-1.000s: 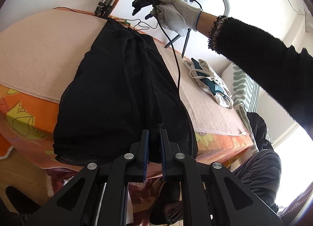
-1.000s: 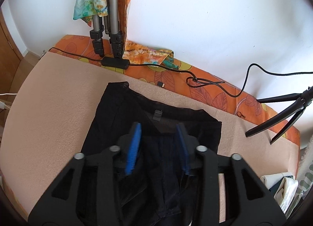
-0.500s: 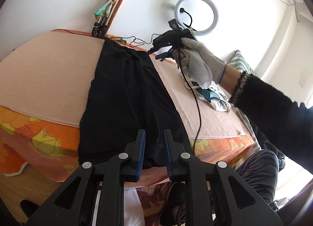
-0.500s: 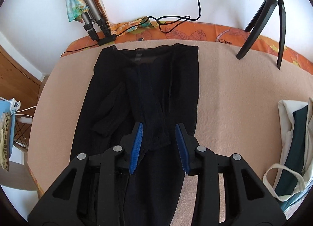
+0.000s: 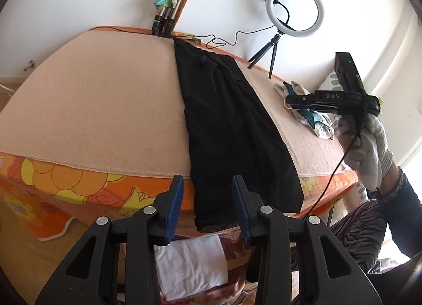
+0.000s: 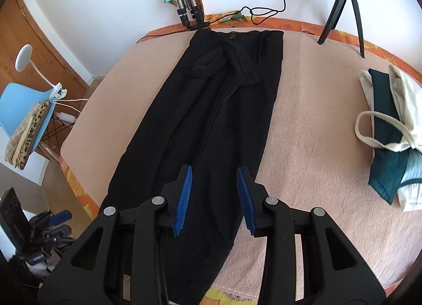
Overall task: Fold small clothes
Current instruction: 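Move both tools to the hem of the shirt strip and close them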
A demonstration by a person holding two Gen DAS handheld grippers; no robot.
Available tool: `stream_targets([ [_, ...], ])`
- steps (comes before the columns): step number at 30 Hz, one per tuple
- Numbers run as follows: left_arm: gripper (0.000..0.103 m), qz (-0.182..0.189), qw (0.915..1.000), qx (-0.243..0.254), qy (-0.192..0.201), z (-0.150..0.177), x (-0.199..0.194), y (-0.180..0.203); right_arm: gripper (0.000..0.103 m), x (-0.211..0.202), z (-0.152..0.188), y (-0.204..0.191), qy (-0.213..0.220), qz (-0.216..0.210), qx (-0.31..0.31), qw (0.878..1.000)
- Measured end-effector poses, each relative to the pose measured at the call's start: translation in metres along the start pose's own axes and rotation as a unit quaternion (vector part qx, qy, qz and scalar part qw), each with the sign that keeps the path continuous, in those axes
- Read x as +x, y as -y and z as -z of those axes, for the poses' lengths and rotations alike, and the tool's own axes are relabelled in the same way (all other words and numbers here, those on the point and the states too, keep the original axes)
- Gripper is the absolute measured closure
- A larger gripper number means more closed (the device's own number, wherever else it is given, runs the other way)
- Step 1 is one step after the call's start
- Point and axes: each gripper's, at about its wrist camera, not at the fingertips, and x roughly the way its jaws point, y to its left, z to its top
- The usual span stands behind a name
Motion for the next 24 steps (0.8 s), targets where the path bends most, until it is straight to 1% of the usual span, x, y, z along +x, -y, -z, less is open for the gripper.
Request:
stream_targets([
  [4, 0.067, 0.023, 0.9989, -0.022, -0.035, -0.006, 0.009, -0.012, 0.065, -0.017, 0.042, -0.002, -0.007, -0.021, 0.010, 1.000],
  [8, 0.067, 0.053, 0.9948, -0.039, -0.077, -0.010, 0.022, -0.016, 0.064, -0.024, 0.083, 0.000, -0.024, -0.045, 0.024, 0.998],
  [10, 0.067, 0.062, 0.9926, -0.047, -0.093, -0.011, 0.027, -0.018, 0.064, -0.022, 0.103, 0.004, -0.037, -0.064, 0.043, 0.996],
  [14, 0.067, 0.085, 0.9857, -0.084, -0.119, -0.007, 0.034, -0.024, 0.064, -0.014, 0.138, 0.010, -0.059, -0.101, 0.078, 0.990],
  [17, 0.067, 0.087, 0.9844, -0.084, -0.128, -0.001, 0.033, -0.025, 0.064, -0.007, 0.159, 0.014, -0.075, -0.133, 0.096, 0.984],
  [19, 0.067, 0.084, 0.9833, -0.088, -0.136, 0.001, 0.035, -0.026, 0.064, -0.003, 0.169, 0.015, -0.083, -0.142, 0.100, 0.981],
  [21, 0.067, 0.084, 0.9806, -0.100, -0.146, 0.002, 0.039, -0.029, 0.063, 0.000, 0.172, 0.018, -0.089, -0.145, 0.106, 0.980],
  [22, 0.067, 0.087, 0.9791, -0.108, -0.149, 0.003, 0.041, -0.031, 0.058, 0.003, 0.170, 0.020, -0.091, -0.150, 0.111, 0.978],
  [23, 0.067, 0.090, 0.9776, -0.115, -0.152, 0.004, 0.041, -0.034, 0.050, 0.005, 0.168, 0.022, -0.094, -0.157, 0.116, 0.976],
  [24, 0.067, 0.091, 0.9766, -0.119, -0.154, 0.004, 0.043, -0.034, 0.048, 0.007, 0.166, 0.024, -0.095, -0.163, 0.122, 0.974],
])
